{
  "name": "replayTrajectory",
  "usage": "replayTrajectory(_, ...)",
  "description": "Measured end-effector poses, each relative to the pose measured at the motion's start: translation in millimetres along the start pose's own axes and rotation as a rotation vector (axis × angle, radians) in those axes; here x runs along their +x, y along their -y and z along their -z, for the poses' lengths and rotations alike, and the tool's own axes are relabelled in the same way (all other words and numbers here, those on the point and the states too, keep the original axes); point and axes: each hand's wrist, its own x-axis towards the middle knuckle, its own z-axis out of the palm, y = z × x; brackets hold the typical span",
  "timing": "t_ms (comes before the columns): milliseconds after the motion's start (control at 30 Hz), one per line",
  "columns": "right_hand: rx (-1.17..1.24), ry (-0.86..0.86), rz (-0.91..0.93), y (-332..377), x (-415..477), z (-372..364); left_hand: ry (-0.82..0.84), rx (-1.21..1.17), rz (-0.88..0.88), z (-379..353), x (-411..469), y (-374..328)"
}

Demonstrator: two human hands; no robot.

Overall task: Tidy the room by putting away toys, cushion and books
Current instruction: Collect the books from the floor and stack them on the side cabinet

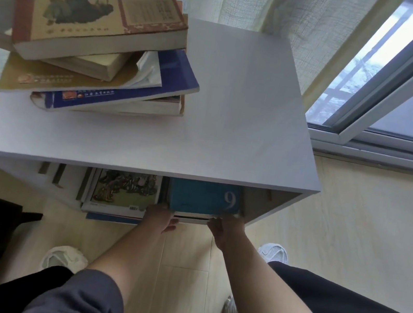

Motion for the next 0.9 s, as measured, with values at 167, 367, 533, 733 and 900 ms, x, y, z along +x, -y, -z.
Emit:
replayTrajectory(167,0.044,0.051,-0.063,-31.5,-16.7,-12.0,-0.093,0.063,0.063,40.7,-1.8,19.5)
replayTrajectory(367,-0.121,0.207,-0.162,-61.8,-40.8,-47.6,-0.224,-0.09,0.154,95.3,7.7,35.7)
replayTrajectory(533,-0.243,0.26,-0.191,-73.8,-32.9,-79.0,-0.208,-0.359,0.122,109.6,22.3,34.3)
replayTrajectory(733,-0.33,0.253,-0.192,-76.6,-19.1,-103.1,-0.151,-0.571,0.11,110.8,40.8,22.7)
replayTrajectory(900,-0.365,0.224,-0.201,-77.9,-11.9,-109.0,-0.245,-0.577,0.131,110.5,50.2,25.8)
